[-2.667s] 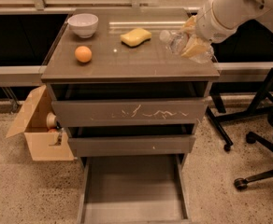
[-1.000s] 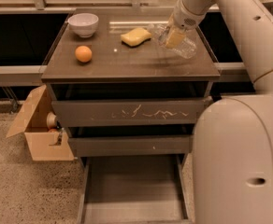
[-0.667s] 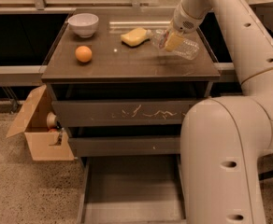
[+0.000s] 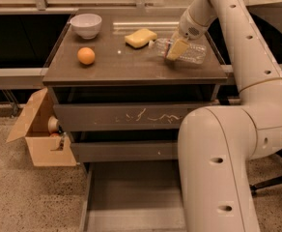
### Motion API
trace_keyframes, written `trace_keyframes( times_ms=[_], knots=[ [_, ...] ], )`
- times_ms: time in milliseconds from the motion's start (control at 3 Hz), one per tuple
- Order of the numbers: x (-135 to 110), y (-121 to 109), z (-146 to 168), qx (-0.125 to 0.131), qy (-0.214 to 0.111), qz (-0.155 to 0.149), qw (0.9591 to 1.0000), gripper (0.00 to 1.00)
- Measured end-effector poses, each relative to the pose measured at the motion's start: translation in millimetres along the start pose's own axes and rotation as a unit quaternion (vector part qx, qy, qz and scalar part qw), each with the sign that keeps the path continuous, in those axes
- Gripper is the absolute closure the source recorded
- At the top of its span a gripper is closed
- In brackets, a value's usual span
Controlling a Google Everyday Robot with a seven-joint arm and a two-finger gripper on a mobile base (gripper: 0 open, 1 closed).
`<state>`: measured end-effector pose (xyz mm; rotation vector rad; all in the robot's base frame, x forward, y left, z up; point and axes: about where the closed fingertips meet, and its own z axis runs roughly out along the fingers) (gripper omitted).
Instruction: Pick water bottle from bottom drawer and place on counter
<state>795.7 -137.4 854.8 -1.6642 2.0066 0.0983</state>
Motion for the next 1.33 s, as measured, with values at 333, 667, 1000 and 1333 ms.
trace_keyframes(
  times_ms=[333, 667, 1000, 1333],
  knots=[
    [-1, -2, 6, -0.001, -0.005, 0.003, 1.0000, 0.00],
    [-2, -6, 4, 0.007, -0.010, 0.004, 0.9999, 0.00],
    [-3, -14, -10, 0.028, -0.016, 0.001, 0.9995, 0.00],
    [-4, -23, -32, 0.054, -0.024, 0.000, 0.9983, 0.00]
  ],
)
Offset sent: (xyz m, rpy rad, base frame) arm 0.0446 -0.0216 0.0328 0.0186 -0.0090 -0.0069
